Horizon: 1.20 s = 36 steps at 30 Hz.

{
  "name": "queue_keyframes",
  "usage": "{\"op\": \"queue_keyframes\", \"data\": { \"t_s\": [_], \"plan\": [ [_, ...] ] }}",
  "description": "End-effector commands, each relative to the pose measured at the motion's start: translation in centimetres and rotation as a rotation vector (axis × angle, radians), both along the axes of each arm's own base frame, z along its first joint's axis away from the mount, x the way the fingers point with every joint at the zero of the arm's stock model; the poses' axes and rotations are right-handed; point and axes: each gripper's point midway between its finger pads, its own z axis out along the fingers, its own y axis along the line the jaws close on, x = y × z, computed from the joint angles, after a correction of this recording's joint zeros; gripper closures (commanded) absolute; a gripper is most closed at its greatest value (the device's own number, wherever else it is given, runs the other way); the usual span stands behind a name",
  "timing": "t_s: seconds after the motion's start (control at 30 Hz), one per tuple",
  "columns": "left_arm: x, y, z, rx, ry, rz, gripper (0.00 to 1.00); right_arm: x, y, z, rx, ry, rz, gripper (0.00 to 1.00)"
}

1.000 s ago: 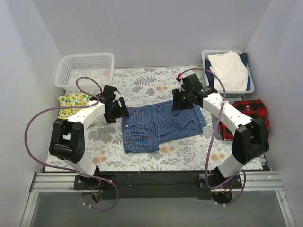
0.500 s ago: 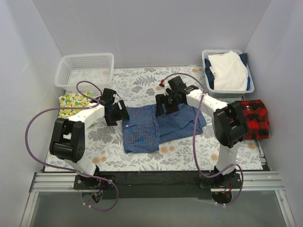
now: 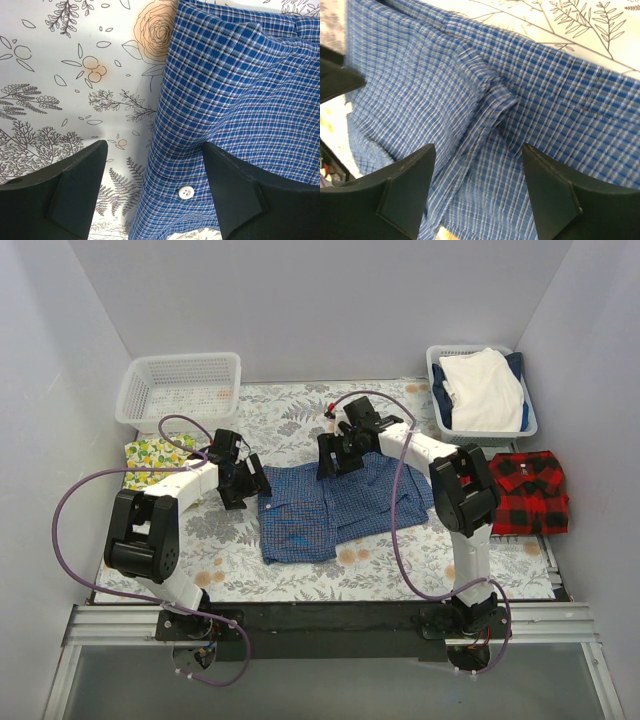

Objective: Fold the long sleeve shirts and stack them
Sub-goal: Fold the shirt

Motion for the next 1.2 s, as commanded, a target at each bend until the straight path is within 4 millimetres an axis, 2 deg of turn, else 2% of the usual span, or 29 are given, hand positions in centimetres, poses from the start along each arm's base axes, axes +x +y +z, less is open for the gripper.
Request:
{"op": "queue_keyframes", "data": {
  "t_s": [0.0, 0.1, 0.13, 0.2, 0.23, 0.3, 0.33, 0.43, 0.7, 0.8, 1.0, 1.03, 1.1, 1.17],
  "plan": [
    [-0.1, 0.0, 0.0, -0.013, -0.002, 0.001, 0.24, 1.4, 1.5, 0.5, 0.016, -0.050, 0.029, 0.26],
    [0.0, 0.2, -0.1, -0.011, -0.001, 0.007, 0.24, 2.0, 2.0, 0.0, 0.011, -0.057, 0.033, 0.40],
    [0.0, 0.2, -0.1, -0.011, 0.000, 0.008, 0.24, 2.0, 2.2, -0.1, 0.010, -0.054, 0.034, 0.49],
    [0.0, 0.3, 0.1, -0.011, -0.003, 0.009, 0.24, 2.2, 2.5, 0.1, 0.008, -0.066, 0.032, 0.54],
    [0.0, 0.3, 0.1, -0.009, -0.003, 0.011, 0.24, 2.3, 2.8, 0.4, 0.010, -0.076, 0.034, 0.61],
    [0.0, 0.5, 0.1, -0.009, -0.003, 0.014, 0.24, 2.4, 3.0, 0.8, 0.013, -0.089, 0.035, 0.68],
    [0.0, 0.5, 0.2, -0.007, -0.004, 0.015, 0.24, 2.5, 3.2, 1.2, 0.019, -0.100, 0.037, 0.81],
    [-0.1, 0.7, 0.3, -0.007, -0.006, 0.016, 0.24, 2.7, 3.7, 2.2, 0.035, -0.121, 0.040, 0.99],
    [-0.8, 0.6, 0.4, -0.026, -0.009, 0.009, 0.23, 4.6, 4.8, 5.9, 0.075, -0.228, 0.027, 0.99],
    [-1.3, 0.0, 0.5, -0.063, -0.013, 0.002, 0.23, 5.4, 4.9, 5.9, 0.064, -0.244, 0.018, 0.99],
    [-1.4, -1.3, 1.8, -0.156, -0.064, 0.002, 0.23, 6.0, 4.4, 2.6, -0.022, -0.166, -0.030, 0.99],
    [-1.3, -1.3, 2.0, -0.168, -0.085, 0.003, 0.23, 6.6, 4.3, 2.0, -0.039, -0.162, -0.046, 0.99],
    [-0.8, -1.7, 3.5, -0.209, -0.148, 0.003, 0.21, 6.7, 3.9, 1.1, -0.077, -0.136, -0.059, 0.99],
    [-0.9, -1.9, 4.2, -0.228, -0.176, 0.002, 0.19, 7.0, 3.9, 0.5, -0.097, -0.117, -0.066, 0.99]
  ]
}}
